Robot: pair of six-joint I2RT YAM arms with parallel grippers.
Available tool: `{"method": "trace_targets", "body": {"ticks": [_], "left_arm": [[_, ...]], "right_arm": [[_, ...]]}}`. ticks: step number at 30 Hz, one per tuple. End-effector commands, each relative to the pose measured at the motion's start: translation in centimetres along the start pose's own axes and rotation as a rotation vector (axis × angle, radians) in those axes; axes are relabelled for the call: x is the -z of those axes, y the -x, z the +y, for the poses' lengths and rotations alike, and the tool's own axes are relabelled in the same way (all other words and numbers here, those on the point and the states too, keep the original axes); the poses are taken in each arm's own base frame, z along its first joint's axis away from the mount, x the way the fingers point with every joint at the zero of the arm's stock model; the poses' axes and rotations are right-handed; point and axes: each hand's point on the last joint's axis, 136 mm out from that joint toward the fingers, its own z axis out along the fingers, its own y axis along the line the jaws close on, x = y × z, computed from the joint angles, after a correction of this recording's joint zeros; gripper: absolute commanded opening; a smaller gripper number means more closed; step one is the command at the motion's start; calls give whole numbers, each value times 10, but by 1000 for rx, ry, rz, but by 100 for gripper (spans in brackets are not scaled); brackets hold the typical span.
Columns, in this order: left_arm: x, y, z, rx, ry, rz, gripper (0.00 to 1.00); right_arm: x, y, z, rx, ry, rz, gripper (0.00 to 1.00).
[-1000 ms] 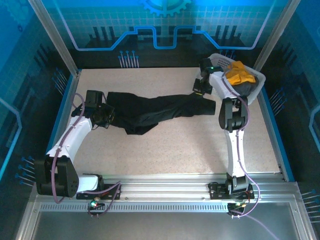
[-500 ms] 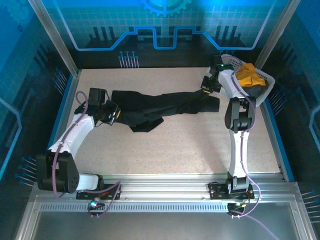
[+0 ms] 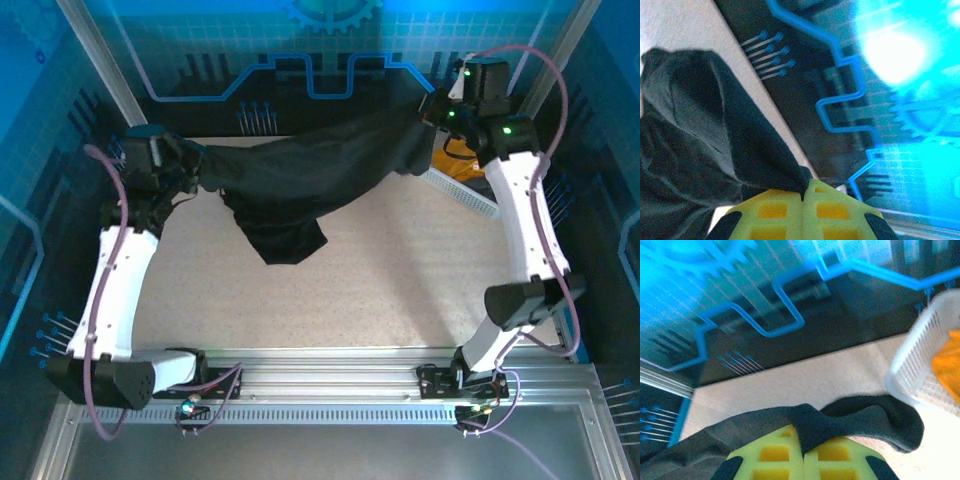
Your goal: Fold and stack the t-shirts
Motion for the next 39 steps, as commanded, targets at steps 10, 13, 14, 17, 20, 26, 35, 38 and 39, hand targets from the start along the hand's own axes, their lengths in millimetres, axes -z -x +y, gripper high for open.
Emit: {"method": "trace_targets", "body": {"ticks": [10, 13, 14, 17, 20, 26, 35, 38, 39], "left_arm": [[145, 91, -145, -47, -424, -340, 0], [122, 95, -154, -32, -406, -298, 0], [107, 94, -152, -19, -388, -263, 0], [50, 85, -135, 43, -325, -150, 0], [-10, 76, -111, 70, -244, -42, 0], [-93, 75, -75, 87, -171, 73, 0], [-29, 136, -164, 13, -404, -37, 0], [28, 143, -199, -12, -497, -97, 0], [50, 142, -207, -23, -519, -116, 0]], "right_arm": [[134, 47, 49, -65, 296, -273, 0], [119, 42, 55, -86, 338, -221, 0], [109, 39, 58, -92, 354, -195, 0], [72, 30, 63, -103, 390, -116, 0], [31, 23, 69, -100, 429, -68, 0], [-53, 17, 81, -135, 491, 43, 0], [-42, 99, 95, -156, 545, -131, 0], [-21, 121, 84, -203, 558, -177, 0], [-11, 126, 81, -198, 557, -188, 0]]}}
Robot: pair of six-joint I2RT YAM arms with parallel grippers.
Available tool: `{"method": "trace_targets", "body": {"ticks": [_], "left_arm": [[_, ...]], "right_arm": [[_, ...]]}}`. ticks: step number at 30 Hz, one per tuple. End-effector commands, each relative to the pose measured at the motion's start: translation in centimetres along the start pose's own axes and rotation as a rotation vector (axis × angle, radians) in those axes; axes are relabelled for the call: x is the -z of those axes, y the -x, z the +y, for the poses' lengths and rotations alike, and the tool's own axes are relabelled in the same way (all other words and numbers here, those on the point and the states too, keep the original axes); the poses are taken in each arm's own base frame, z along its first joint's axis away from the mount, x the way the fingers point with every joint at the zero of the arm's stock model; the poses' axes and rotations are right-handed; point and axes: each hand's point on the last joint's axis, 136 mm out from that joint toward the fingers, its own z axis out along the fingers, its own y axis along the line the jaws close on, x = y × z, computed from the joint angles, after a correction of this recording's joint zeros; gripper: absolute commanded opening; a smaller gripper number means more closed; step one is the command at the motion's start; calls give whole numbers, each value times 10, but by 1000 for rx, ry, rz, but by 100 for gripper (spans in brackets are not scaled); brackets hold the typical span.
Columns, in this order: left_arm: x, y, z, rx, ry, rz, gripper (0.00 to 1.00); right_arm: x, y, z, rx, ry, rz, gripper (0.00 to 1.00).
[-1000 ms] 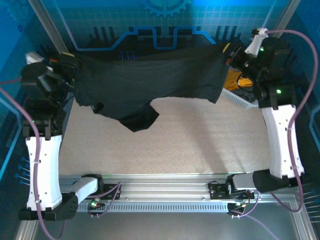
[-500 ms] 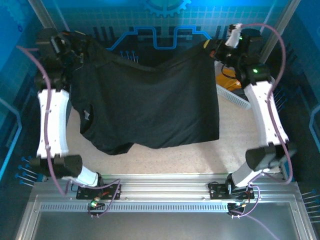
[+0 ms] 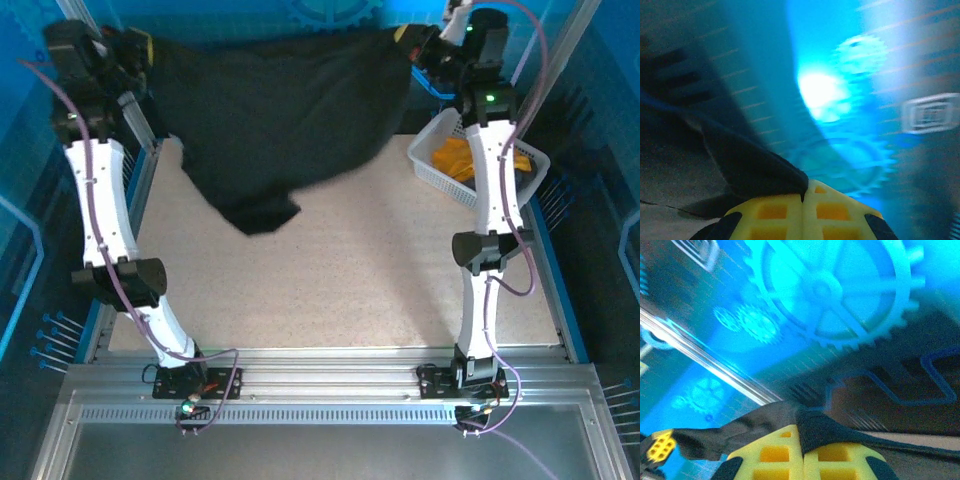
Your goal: Fold and stack the t-shirts
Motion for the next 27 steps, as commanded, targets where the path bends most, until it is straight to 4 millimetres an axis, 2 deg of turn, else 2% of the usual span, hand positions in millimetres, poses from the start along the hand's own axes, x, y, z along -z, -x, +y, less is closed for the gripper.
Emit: {"method": "trace_targets", "body": {"ticks": [1, 2, 3, 4, 5, 7, 8, 9, 11, 12, 13, 14, 15, 17, 18, 21, 24, 27], "left_arm": [[76, -2, -86, -61, -170, -41, 0], [91, -6, -89, -59, -162, -44, 0], [103, -14, -84, -45, -130, -38, 0], [111, -21, -74, -28, -91, -28, 0], [119, -34, -55, 9, -33, -5, 0], [129, -62, -8, 81, 63, 47, 0], [135, -79, 28, 129, 132, 71, 0], [140, -98, 65, 172, 201, 98, 0], [156, -132, 125, 263, 311, 156, 0], [162, -148, 154, 290, 360, 181, 0], [170, -161, 172, 306, 396, 200, 0], [176, -174, 195, 324, 440, 224, 4], [179, -185, 216, 331, 481, 250, 21], [187, -200, 254, 314, 580, 290, 47], [192, -207, 274, 304, 642, 309, 56], [191, -225, 319, 296, 738, 375, 59], [195, -239, 355, 322, 823, 402, 55], [195, -245, 378, 324, 872, 413, 50]], "right_arm": [[40, 35, 22, -6, 28, -72, 0], [49, 37, 22, 1, 11, -71, 0], [56, 36, 22, 8, -5, -63, 0], [63, 34, 19, 15, -26, -55, 0], [69, 28, 14, 14, -61, -40, 0], [79, 9, -2, 20, -125, 10, 0], [84, -7, -14, 12, -167, 42, 0], [89, -26, -32, -11, -219, 77, 0], [102, -67, -68, -65, -304, 139, 0], [111, -93, -92, -99, -375, 173, 0], [120, -115, -113, -131, -436, 200, 0], [129, -141, -136, -165, -491, 234, 0], [137, -164, -156, -190, -541, 266, 10], [151, -208, -193, -232, -648, 344, 37], [156, -229, -208, -249, -697, 395, 47], [160, -270, -223, -226, -777, 519, 54], [157, -295, -217, -142, -801, 587, 54], [151, -316, -212, -88, -806, 638, 53]]}}
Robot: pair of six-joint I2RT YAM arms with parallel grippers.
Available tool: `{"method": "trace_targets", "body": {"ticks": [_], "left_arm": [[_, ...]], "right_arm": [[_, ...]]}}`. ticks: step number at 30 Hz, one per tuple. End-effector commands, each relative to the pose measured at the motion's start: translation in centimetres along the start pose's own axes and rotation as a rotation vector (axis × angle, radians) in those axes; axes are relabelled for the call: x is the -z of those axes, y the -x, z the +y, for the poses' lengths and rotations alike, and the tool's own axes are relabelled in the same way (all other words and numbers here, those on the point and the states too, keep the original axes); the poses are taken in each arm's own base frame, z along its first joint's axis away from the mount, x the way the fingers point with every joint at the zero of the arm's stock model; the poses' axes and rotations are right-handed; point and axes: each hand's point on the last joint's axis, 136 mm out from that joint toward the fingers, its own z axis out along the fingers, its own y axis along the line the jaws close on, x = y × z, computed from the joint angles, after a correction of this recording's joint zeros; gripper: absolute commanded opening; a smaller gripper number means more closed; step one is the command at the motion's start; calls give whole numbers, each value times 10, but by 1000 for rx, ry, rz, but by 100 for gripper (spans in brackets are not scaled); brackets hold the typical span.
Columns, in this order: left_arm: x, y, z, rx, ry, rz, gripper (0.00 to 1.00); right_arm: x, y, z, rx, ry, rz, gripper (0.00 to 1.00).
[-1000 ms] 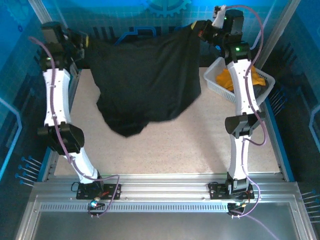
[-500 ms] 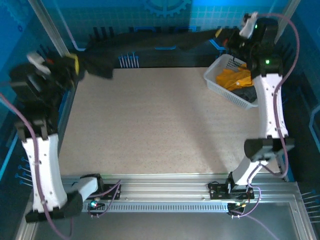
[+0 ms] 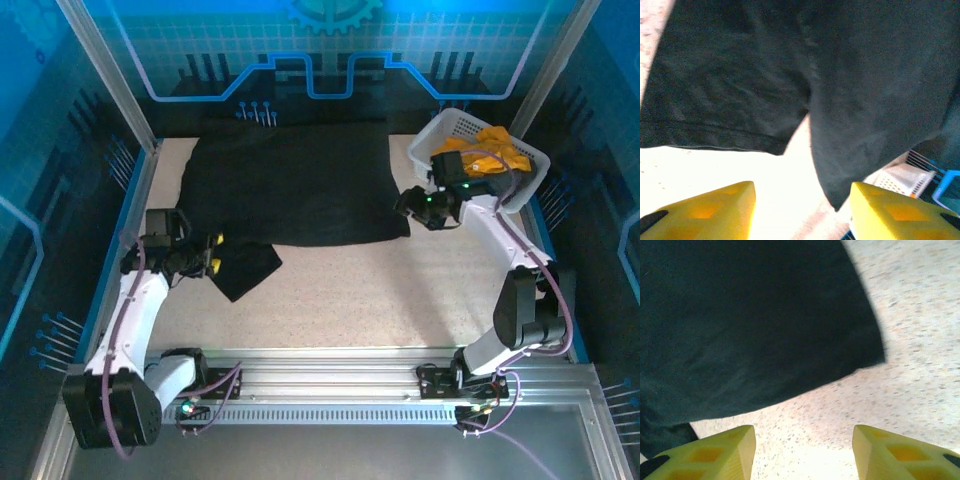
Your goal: Fold and stack the t-shirts
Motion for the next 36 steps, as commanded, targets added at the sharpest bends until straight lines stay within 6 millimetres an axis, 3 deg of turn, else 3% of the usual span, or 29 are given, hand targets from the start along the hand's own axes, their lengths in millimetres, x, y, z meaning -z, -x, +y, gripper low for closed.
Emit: {"method": "trace_targets", "body": {"ticks": [1, 4, 7, 12, 17, 23, 29, 36], "left_arm": [[-17, 0, 8, -35, 26, 26, 48], [-32, 8, 12, -41, 79, 18, 41], [-43, 25, 4, -68, 125, -24, 35], [-78, 32, 3, -51, 217, 20, 31], [-93, 27, 34, -69, 365, 25, 28], [-84, 11, 93, 29, 452, 46, 28], [-65, -18, 142, 107, 475, 106, 27], [-41, -42, 172, 157, 469, 154, 27]], "right_arm": [[-7, -9, 7, 95, -53, -11, 52], [-29, -16, 20, 171, -62, 21, 48], [-56, -16, 27, 196, -62, 71, 45], [-99, -15, 4, 137, -165, 184, 41], [-119, -22, -16, 118, -260, 261, 40], [-122, -36, -43, 81, -346, 336, 40], [-105, -59, -65, 79, -391, 374, 43], [-79, -84, -95, 63, -431, 387, 44]]}}
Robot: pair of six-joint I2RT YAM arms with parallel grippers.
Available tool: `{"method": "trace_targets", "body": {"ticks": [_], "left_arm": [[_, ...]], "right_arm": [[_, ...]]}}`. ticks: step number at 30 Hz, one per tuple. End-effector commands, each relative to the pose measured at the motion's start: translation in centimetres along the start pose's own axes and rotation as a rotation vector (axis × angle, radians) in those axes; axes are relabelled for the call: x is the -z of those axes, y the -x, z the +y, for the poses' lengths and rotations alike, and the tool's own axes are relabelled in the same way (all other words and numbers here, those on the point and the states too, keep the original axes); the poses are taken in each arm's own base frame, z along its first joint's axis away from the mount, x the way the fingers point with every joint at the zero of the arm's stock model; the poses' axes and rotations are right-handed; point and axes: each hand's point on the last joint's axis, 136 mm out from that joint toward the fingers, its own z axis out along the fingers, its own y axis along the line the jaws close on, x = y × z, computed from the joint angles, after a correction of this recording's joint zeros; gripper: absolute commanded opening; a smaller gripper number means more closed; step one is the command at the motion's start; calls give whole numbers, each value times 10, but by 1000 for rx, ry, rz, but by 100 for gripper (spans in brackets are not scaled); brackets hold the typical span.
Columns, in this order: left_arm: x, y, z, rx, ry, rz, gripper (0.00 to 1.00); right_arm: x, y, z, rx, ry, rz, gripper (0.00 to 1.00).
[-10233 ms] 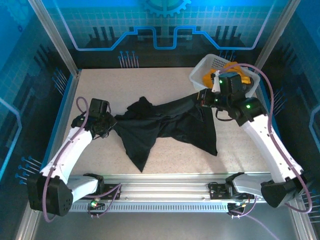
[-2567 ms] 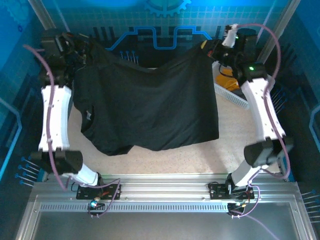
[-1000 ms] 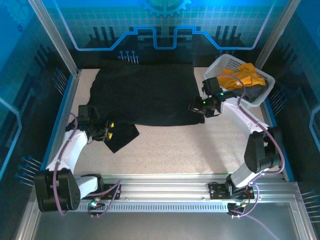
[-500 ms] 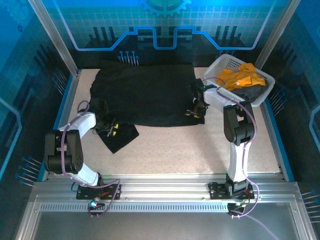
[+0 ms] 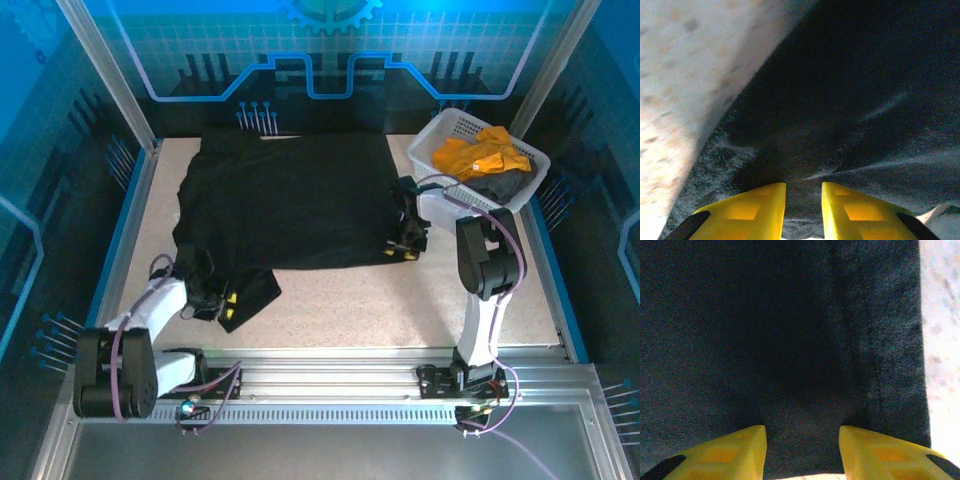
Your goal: Fold and stack the t-shirts
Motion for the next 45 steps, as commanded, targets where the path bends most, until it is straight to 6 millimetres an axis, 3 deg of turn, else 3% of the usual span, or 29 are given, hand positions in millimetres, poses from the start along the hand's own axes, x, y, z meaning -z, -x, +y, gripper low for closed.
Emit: {"method": "trace_targets", "body": {"ticks": [1, 4, 9, 14, 19, 23, 25, 28, 32, 37, 45], "left_arm": [[2, -20, 33, 61, 79, 69, 27], [18, -24, 14, 12, 12, 52, 29], [58, -10, -32, -76, -78, -78, 32], [93, 37, -59, -157, -24, -282, 41], [97, 85, -65, -77, -36, -302, 42], [85, 101, -68, -52, -40, -228, 41], [82, 95, -60, -44, -15, -198, 40], [76, 68, -42, -70, 31, -161, 41], [59, 21, 1, -106, 150, -150, 46], [43, -8, 49, 0, 195, -120, 47], [17, -22, 43, -37, 212, -86, 51]], "right_arm": [[8, -18, -27, -19, -51, 14, 44], [24, -19, -30, -20, -39, -45, 44], [56, -1, -9, 53, 4, -174, 46], [69, 6, 14, 97, 40, -207, 46], [78, 4, 21, 93, 115, -227, 49], [69, -3, 3, 21, 151, -181, 49], [65, -6, -11, -25, 158, -164, 49], [63, -12, -25, -56, 160, -148, 49], [63, -18, -32, -67, 146, -129, 49], [52, -24, -31, -111, 165, -85, 52], [30, -29, -32, -173, 194, -26, 55]]}}
